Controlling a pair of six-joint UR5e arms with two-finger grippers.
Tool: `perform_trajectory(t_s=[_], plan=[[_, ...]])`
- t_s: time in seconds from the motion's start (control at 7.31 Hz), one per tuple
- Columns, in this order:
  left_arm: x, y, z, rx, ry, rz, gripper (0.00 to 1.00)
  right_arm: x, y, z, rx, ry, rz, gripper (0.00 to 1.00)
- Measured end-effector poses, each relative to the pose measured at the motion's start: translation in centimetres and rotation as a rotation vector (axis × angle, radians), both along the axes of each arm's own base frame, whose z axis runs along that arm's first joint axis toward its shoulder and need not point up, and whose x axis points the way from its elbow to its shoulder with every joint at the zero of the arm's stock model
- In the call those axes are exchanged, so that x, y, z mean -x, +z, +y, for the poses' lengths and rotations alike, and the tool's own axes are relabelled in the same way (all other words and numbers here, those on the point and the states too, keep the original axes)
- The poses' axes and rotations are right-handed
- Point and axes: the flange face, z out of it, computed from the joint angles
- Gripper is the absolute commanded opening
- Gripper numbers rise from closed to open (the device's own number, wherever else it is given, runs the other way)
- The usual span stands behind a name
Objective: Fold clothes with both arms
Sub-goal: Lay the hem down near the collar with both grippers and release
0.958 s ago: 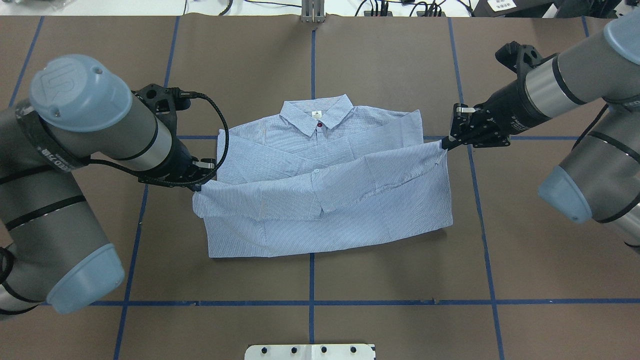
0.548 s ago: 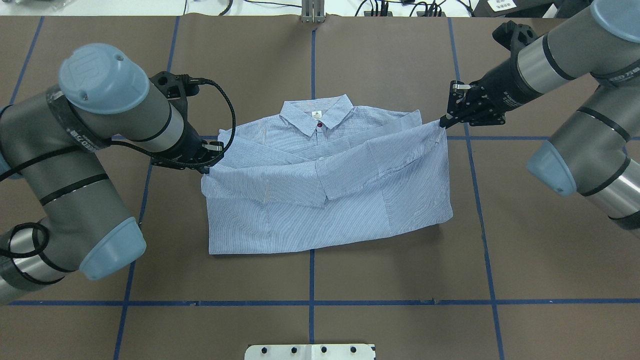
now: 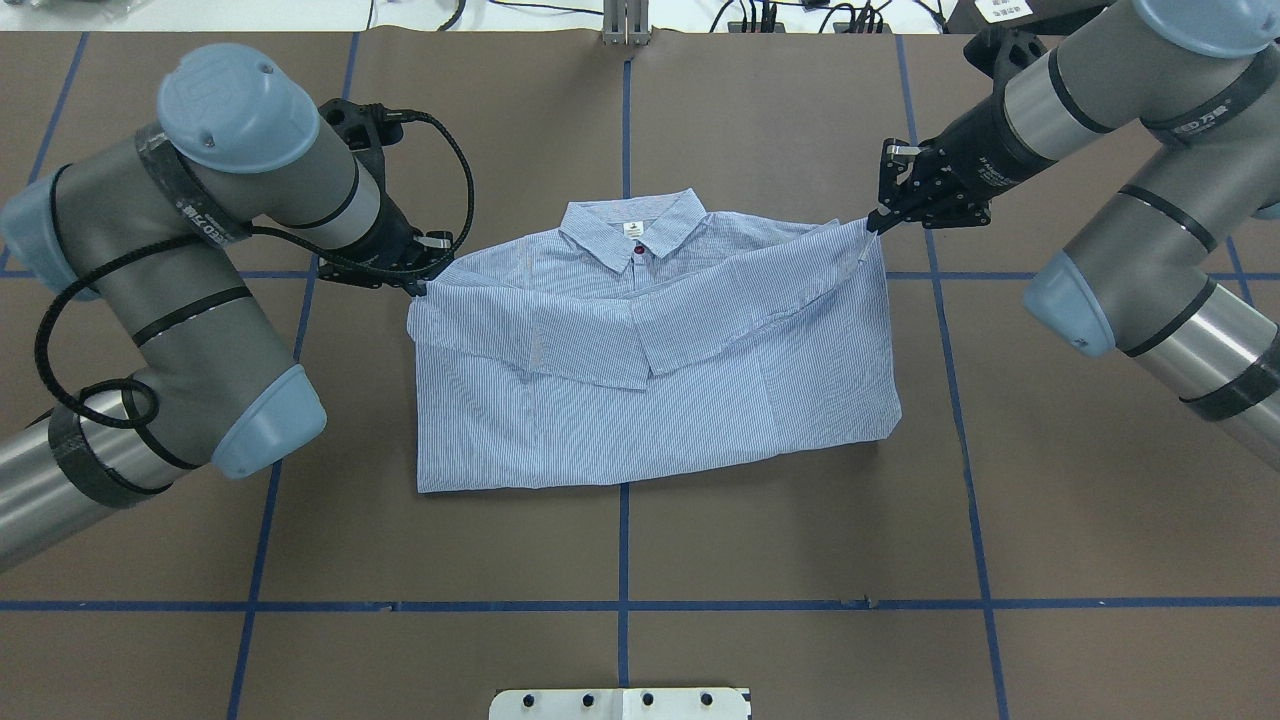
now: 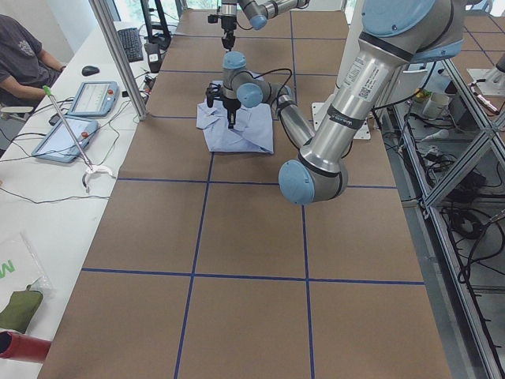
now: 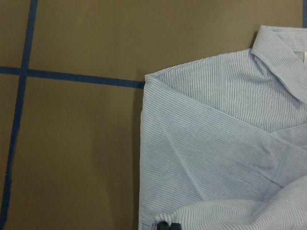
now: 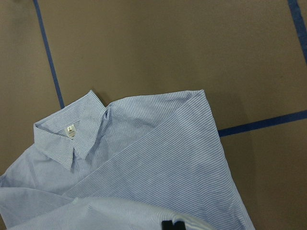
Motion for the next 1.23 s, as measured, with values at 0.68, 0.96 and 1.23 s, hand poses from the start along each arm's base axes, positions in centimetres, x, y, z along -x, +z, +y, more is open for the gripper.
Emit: perform_trajectory(t_s=[0.68,0.96,1.23], plan=[[-1.7,4.2,-3.1,-0.008,-0.018,0.003,0.00,1.6,1.7,-2.6,0.006,0.007,0.041,0.00],[-1.8,4.5,-3.3,-0.008,-0.019,0.001,0.00,2.2,2.8,-3.7,0.008,0.007,0.063,0.00],[-2.1,5.0,-3.5,-0.003,-0.019,-0.005,0.00,2.6,3.6,-4.4,0.006,0.007,0.081,0.00]])
